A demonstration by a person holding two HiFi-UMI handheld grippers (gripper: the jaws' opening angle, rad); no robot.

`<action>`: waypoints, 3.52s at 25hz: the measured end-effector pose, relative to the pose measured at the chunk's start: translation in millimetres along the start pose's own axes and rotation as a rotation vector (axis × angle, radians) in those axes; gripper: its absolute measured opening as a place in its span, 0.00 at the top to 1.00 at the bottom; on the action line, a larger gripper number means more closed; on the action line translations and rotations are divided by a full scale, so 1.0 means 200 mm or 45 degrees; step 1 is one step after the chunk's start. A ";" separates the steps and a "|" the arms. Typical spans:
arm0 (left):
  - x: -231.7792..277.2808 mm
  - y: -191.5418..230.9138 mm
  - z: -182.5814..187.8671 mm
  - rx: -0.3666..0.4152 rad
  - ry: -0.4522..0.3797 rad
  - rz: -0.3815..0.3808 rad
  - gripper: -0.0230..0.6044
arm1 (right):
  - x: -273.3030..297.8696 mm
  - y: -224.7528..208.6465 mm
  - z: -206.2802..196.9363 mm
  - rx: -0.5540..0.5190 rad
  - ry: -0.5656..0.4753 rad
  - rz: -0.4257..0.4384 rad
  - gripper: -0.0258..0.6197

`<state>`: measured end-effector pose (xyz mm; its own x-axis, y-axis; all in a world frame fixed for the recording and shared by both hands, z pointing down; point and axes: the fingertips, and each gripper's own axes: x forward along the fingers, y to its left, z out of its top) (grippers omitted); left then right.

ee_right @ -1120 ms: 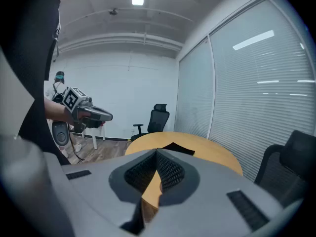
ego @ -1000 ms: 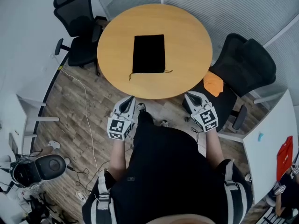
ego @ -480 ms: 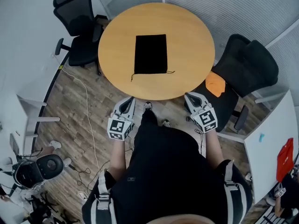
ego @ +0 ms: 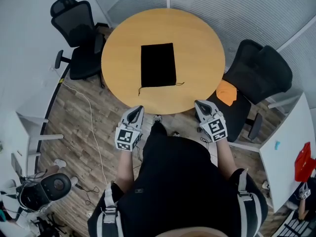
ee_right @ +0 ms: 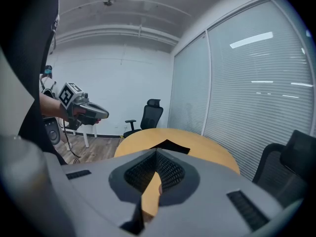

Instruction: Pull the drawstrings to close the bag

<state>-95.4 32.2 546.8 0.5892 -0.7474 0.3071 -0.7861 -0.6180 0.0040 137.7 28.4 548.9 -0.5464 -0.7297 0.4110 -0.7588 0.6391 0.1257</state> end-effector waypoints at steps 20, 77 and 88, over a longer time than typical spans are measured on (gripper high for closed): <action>0.33 0.39 -0.12 -0.102 0.078 -0.050 0.94 | 0.46 -0.19 -0.04 -0.044 0.183 -0.030 0.87; 0.85 0.71 -1.29 -0.075 0.810 -0.078 0.77 | 1.25 -0.22 -1.00 -0.533 0.759 0.252 0.70; 0.87 0.71 -1.28 -0.077 0.804 -0.136 0.81 | 1.28 -0.17 -1.05 -0.575 0.797 0.279 0.86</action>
<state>-152.9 -123.0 845.1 0.4560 -0.3837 0.8030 -0.7491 -0.6527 0.1135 98.2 -128.9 839.2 -0.2649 -0.3897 0.8820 -0.3674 0.8865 0.2814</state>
